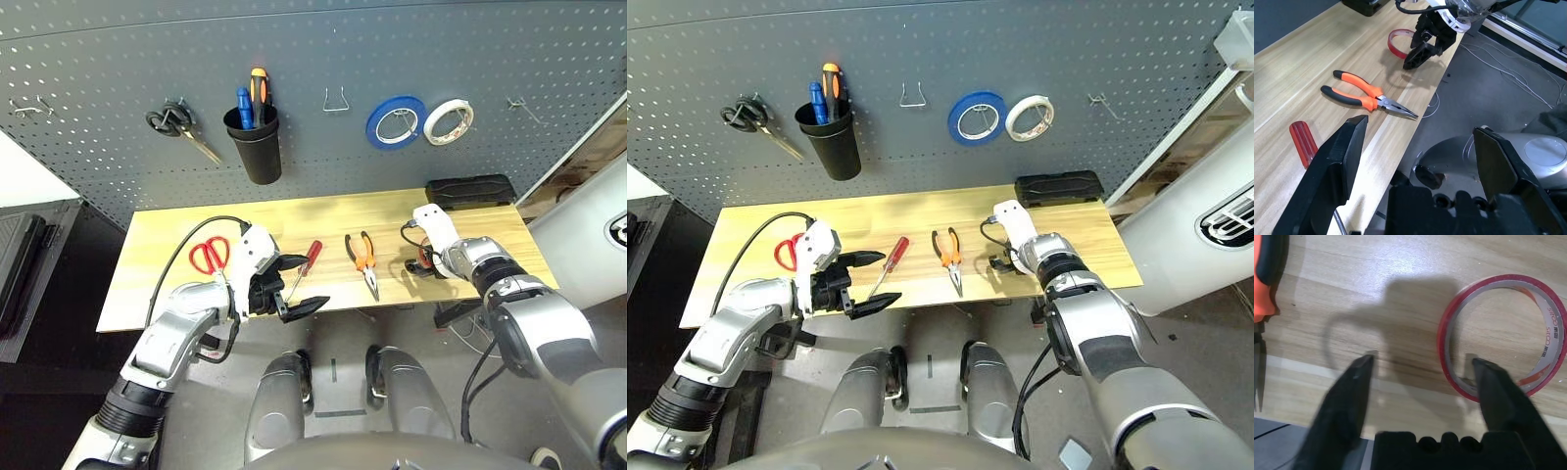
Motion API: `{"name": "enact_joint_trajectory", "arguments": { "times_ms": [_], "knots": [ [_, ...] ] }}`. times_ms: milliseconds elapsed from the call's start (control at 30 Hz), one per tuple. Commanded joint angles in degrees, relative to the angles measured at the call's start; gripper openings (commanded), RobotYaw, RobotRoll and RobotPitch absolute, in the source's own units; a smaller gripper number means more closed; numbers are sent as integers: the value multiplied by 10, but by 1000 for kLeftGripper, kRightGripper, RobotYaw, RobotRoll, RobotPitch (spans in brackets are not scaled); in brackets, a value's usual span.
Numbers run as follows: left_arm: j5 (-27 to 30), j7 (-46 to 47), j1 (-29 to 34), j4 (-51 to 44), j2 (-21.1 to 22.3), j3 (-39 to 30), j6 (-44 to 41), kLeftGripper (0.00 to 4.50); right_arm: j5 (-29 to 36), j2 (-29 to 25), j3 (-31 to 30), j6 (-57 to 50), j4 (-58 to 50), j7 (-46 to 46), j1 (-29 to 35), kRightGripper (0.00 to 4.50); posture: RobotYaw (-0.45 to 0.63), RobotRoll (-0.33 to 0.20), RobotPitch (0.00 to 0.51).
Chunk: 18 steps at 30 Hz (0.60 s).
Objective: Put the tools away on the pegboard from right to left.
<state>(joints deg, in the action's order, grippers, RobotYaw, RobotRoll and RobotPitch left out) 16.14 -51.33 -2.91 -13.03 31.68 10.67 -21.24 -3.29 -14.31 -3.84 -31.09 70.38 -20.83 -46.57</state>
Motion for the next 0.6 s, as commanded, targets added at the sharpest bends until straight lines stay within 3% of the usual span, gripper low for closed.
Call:
{"name": "enact_joint_trajectory", "arguments": {
  "times_ms": [33, 267, 600],
  "knots": [
    [3, 3, 1, -7, 1, 1, -9, 4500, -3, 2, 8, 5, 16, 8, 11, 2559, -22, 0, 165],
    [3, 7, 5, -15, 0, 0, -14, 4500, -4, 2, 13, 17, 23, 20, 17, 32, -16, 0, 170],
    [-5, 3, -23, 17, -13, 6, 0, 4500, -12, -21, 7, 28, -11, 16, 10, 32, -45, 0, 130]
  ]
}}
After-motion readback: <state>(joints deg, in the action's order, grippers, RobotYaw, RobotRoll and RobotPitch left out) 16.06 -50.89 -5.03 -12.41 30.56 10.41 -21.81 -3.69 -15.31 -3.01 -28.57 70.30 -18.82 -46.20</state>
